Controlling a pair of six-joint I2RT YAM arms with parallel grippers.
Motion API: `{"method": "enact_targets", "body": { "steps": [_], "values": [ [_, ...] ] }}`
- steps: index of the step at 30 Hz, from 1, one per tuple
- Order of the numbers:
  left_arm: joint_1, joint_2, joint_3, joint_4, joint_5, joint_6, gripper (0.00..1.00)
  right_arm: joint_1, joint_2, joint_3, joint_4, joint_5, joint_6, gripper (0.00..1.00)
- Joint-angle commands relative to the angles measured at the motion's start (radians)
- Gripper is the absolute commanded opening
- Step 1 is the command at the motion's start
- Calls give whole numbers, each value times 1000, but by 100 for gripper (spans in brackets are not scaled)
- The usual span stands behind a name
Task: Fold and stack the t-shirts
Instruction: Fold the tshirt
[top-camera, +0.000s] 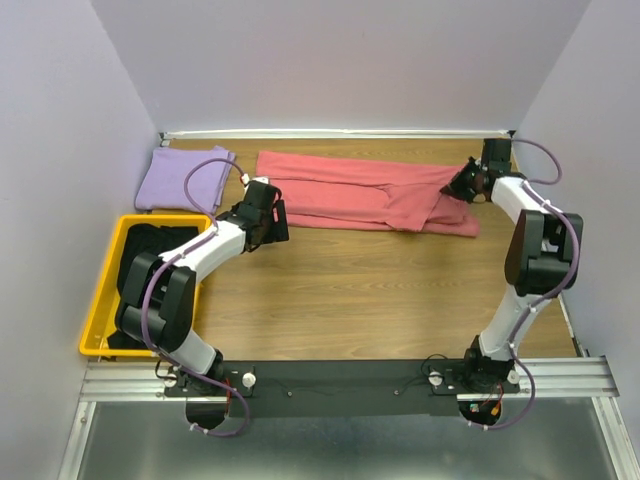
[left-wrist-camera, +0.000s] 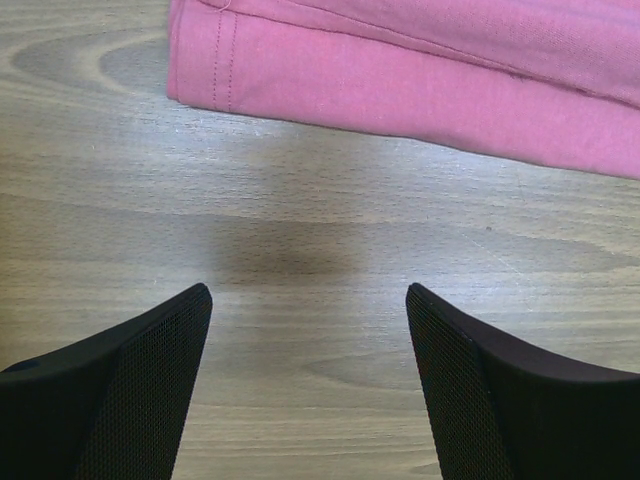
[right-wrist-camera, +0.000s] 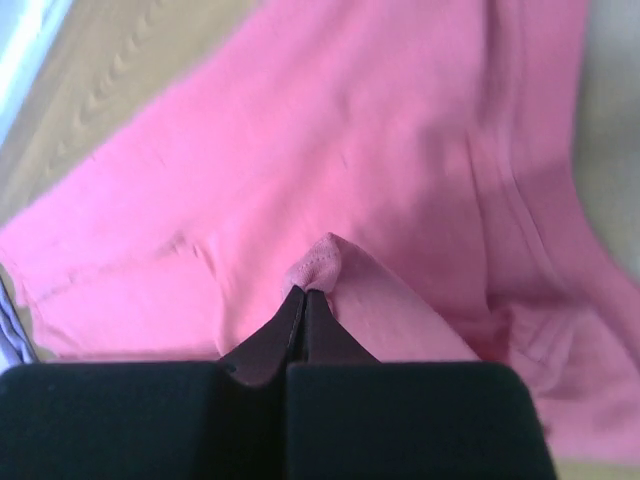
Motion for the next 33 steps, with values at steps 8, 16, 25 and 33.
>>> {"method": "enact_targets", "body": {
  "steps": [8, 16, 25, 33],
  "values": [
    [-3, 8, 7, 2, -14, -18, 86, 9, 320, 431, 27, -48, 9, 0],
    [-1, 32, 27, -1, -23, -21, 86, 15, 435, 563, 42, -42, -3, 1],
    [28, 81, 73, 6, -22, -18, 86, 15, 458, 540, 57, 5, 43, 13],
    [84, 172, 188, 37, 38, -30, 86, 25, 299, 403, 54, -13, -87, 51]
  ]
}}
